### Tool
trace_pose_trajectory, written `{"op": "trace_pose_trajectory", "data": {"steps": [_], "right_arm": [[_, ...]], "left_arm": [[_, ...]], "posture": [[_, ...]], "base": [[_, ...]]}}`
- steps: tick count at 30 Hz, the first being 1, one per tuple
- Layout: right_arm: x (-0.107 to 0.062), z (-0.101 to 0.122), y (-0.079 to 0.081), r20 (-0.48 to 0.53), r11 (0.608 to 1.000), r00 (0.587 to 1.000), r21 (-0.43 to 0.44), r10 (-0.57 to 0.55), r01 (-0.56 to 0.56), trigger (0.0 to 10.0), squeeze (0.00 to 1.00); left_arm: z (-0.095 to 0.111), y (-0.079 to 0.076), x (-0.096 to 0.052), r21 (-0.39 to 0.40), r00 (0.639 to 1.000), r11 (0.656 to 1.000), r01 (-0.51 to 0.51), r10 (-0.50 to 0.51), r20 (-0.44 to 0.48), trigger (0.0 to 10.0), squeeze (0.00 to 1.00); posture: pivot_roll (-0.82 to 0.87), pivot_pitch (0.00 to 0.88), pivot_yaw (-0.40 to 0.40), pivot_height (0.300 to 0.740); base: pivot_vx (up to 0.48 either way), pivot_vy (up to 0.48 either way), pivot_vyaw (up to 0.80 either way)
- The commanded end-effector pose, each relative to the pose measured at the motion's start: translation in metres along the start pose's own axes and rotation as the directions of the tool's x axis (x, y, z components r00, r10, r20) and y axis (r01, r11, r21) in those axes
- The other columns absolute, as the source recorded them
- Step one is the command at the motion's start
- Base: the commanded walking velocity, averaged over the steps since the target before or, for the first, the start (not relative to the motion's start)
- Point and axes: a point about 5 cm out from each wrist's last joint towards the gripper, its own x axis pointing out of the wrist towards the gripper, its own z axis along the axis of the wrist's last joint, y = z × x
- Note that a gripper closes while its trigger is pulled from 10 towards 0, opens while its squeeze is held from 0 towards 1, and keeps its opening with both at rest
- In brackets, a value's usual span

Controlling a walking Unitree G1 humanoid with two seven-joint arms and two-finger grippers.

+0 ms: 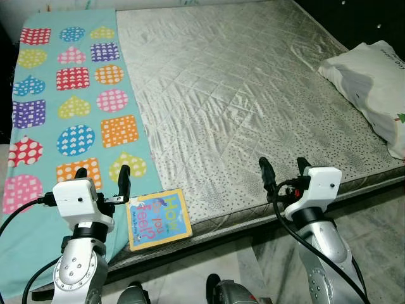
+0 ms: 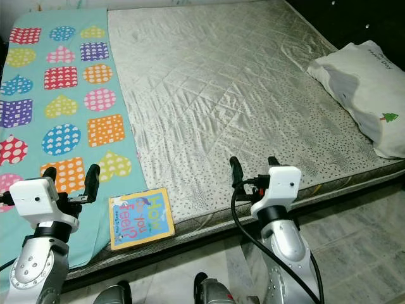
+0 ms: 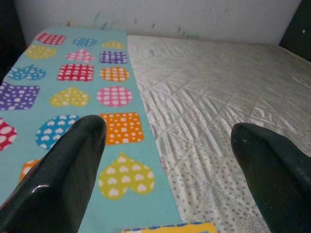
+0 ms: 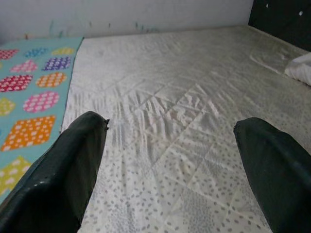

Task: Clean up the room

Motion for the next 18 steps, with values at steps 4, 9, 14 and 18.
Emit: {"op": "trace_pose_trajectory", "data": {"steps": [4, 9, 14, 18], "right_arm": [[-0.0009, -0.0073, -0.0049, -0.044, 0.999, 0.999, -0.014, -0.03, 0.03, 10.0, 0.0], [-0.0007, -0.0135, -0.0073, -0.103, 0.997, 0.993, -0.054, -0.052, 0.046, 10.0, 0.0], [-0.001, -0.0129, -0.0049, -0.099, 0.998, 0.994, -0.061, -0.037, 0.031, 10.0, 0.0], [-0.0006, -0.0128, -0.0046, -0.097, 0.998, 0.995, -0.059, -0.03, 0.024, 10.0, 0.0]], "left_arm": [[-0.0045, 0.0012, -0.0027, -0.006, 1.0, 1.0, -0.005, 0.005, -0.012, 10.0, 0.0], [-0.008, 0.0046, -0.0028, -0.019, 0.999, 0.999, -0.027, 0.026, -0.033, 10.0, 0.0], [-0.0083, 0.0047, -0.0029, -0.021, 0.999, 0.999, -0.027, 0.026, -0.033, 10.0, 0.0], [-0.0082, 0.0047, -0.0031, -0.022, 0.999, 0.999, -0.027, 0.026, -0.032, 10.0, 0.0]], "posture": [[0.08, 0.231, -0.063, 0.74], [0.07, 0.244, -0.063, 0.74], [0.07, 0.244, -0.063, 0.74], [0.07, 0.253, -0.065, 0.74]], "base": [[0.0, 0.0, 0.0], [0.0, 0.0, 0.0], [0.0, 0.0, 0.0], [0.0, 0.0, 0.0]]}}
